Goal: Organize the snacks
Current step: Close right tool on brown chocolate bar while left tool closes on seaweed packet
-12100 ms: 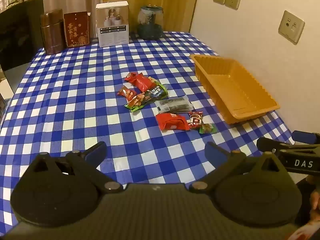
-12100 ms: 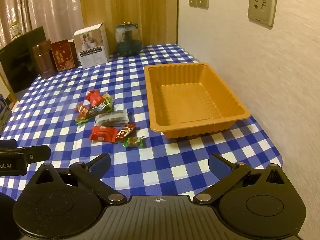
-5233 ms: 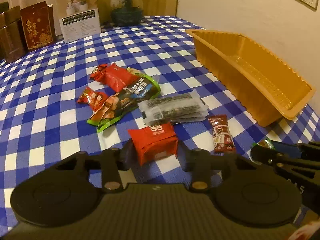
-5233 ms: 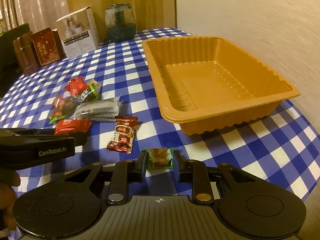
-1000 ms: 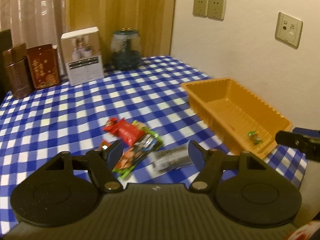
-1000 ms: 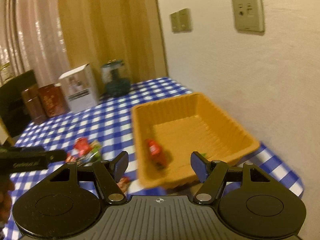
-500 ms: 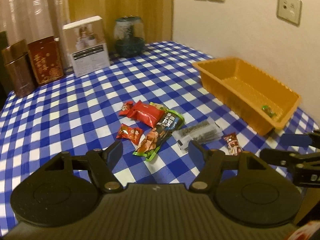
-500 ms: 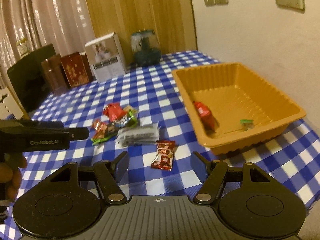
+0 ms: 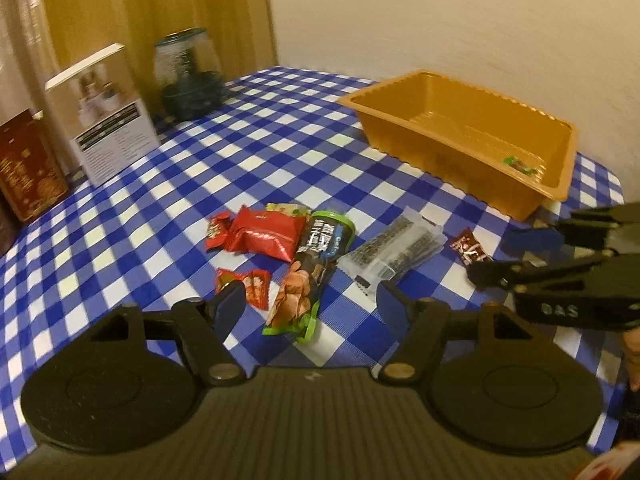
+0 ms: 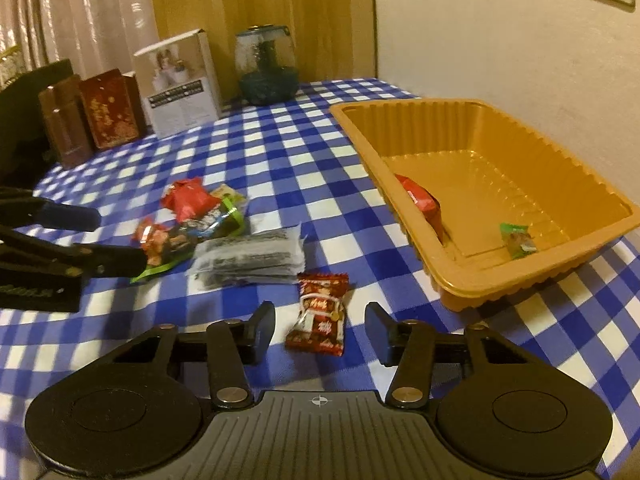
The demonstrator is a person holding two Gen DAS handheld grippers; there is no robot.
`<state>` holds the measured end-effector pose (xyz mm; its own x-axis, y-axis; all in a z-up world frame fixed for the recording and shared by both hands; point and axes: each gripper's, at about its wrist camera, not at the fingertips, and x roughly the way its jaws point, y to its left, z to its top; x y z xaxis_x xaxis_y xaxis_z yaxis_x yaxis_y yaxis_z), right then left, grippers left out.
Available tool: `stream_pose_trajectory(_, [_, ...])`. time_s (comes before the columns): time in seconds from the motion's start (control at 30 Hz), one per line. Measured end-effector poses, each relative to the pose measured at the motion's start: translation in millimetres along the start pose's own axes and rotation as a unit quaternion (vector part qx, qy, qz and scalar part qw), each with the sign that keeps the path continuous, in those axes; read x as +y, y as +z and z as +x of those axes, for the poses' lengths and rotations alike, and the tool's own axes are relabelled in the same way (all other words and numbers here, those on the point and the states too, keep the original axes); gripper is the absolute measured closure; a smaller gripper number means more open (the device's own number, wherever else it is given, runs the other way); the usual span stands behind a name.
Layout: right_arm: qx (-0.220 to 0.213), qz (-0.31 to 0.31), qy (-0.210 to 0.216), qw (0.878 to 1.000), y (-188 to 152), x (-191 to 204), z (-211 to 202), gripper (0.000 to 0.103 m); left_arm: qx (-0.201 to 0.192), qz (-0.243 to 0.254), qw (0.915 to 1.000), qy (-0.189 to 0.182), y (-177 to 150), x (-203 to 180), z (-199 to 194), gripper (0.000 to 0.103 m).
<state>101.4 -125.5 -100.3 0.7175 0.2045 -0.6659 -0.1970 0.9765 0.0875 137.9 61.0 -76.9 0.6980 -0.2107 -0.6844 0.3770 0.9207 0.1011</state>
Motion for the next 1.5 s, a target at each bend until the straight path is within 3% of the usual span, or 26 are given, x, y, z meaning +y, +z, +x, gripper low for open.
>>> stream_pose_trajectory(0.27, [-0.001,-0.012,-0.018,1.000,-2,4,12,0.075,0.008,0.055,0.9979,-0.034,7,-6,22,0.034])
stream_pose_trajectory(0.63, [0.015,0.008,-0.023,1.000,-7,-11,-3,0.076,0.009,0.147,0.9834,-0.106,29,-33,55,0.038])
stream_pose_trajectory(0.87, [0.014,0.009,-0.021,1.000,-7,-14,-5,0.076,0.031,0.174,0.9762,-0.126,35,-45,81,0.039])
stream_pose_trajectory(1.0, [0.015,0.015,-0.019,1.000,-7,-15,-5,0.076,0.048,0.154,0.9779,-0.133,36,-46,84,0.046])
stream_pose_trajectory(1.13, [0.016,0.022,-0.017,0.999,-6,-17,-6,0.076,0.066,0.121,0.9835,-0.117,32,-47,74,0.065])
stream_pose_trajectory(1.5, [0.017,0.033,-0.016,0.999,-6,-20,-8,0.076,0.066,0.050,0.9918,-0.097,23,-52,68,0.062])
